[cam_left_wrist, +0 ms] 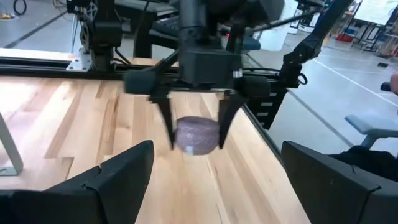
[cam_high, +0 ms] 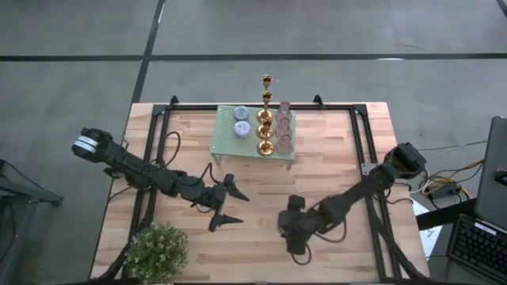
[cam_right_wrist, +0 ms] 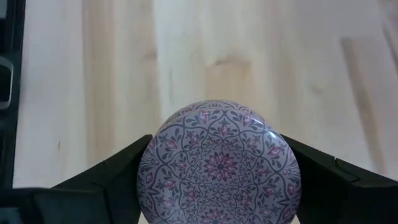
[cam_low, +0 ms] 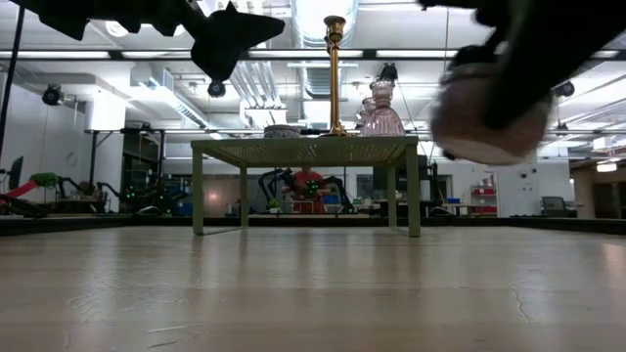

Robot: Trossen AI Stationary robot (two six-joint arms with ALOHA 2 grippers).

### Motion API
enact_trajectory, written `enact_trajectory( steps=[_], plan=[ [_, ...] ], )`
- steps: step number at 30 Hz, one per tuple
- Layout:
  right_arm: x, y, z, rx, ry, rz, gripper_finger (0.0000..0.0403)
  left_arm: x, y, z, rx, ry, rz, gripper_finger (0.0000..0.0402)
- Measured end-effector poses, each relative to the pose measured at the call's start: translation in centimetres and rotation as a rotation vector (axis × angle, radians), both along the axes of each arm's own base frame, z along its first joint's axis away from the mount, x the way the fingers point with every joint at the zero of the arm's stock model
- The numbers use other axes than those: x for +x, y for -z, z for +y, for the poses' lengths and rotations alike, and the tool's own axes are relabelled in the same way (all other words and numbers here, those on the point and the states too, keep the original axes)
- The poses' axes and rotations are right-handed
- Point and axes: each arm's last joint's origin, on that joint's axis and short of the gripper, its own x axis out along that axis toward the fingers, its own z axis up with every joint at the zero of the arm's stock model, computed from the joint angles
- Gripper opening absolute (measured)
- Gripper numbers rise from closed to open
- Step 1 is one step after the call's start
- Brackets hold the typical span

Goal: Pick & Place candle stick holders
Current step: Put the pink scented candle on the shelf

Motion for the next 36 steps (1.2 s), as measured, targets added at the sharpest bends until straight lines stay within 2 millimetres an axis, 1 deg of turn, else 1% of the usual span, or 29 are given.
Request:
enact_trajectory(
  steps=[5,9,11,16,20,22,25,28,31,36],
  plan=[
    [1.5,-0.4,-2.1,0.036,0.040,0.001,0.0302,0.0,0.0,-0.1,-0.005,0.002,0.001,0.0355],
    [2.7,-0.5,-3.1,0.043,0.061,-0.003,0.0302,0.0,0.0,-0.1,-0.005,0.002,0.002,0.0355],
    [3.3,-0.1,-3.1,0.033,0.056,0.008,0.0302,0.0,0.1,-0.1,-0.002,0.002,0.010,0.0355],
    [5.8,0.3,-2.6,0.047,0.033,0.016,0.0302,-0.1,0.2,-0.1,-0.005,0.010,0.023,0.0355],
    [7.5,1.5,-2.3,0.025,0.021,0.061,0.0303,-0.4,-0.1,-0.4,-0.032,0.064,0.023,0.0355],
    [8.1,2.0,-2.4,0.008,0.027,0.098,0.0302,-0.6,-0.3,-0.7,-0.036,0.090,0.019,0.0355],
    [8.9,3.1,-2.8,-0.020,0.037,0.162,0.0304,-0.8,-0.1,-0.8,-0.025,0.101,0.049,0.0355],
    [9.7,3.9,-3.0,-0.025,0.016,0.182,0.0305,-0.8,-0.1,-0.8,-0.023,0.098,0.052,0.0355],
    [10.6,3.8,-3.0,0.000,-0.005,0.170,0.0305,-0.8,-0.1,-0.8,-0.023,0.096,0.051,0.0355],
    [11.0,4.0,-3.0,0.001,-0.038,0.170,0.0306,-0.8,-0.1,-0.8,-0.022,0.096,0.051,0.0355]
  ],
)
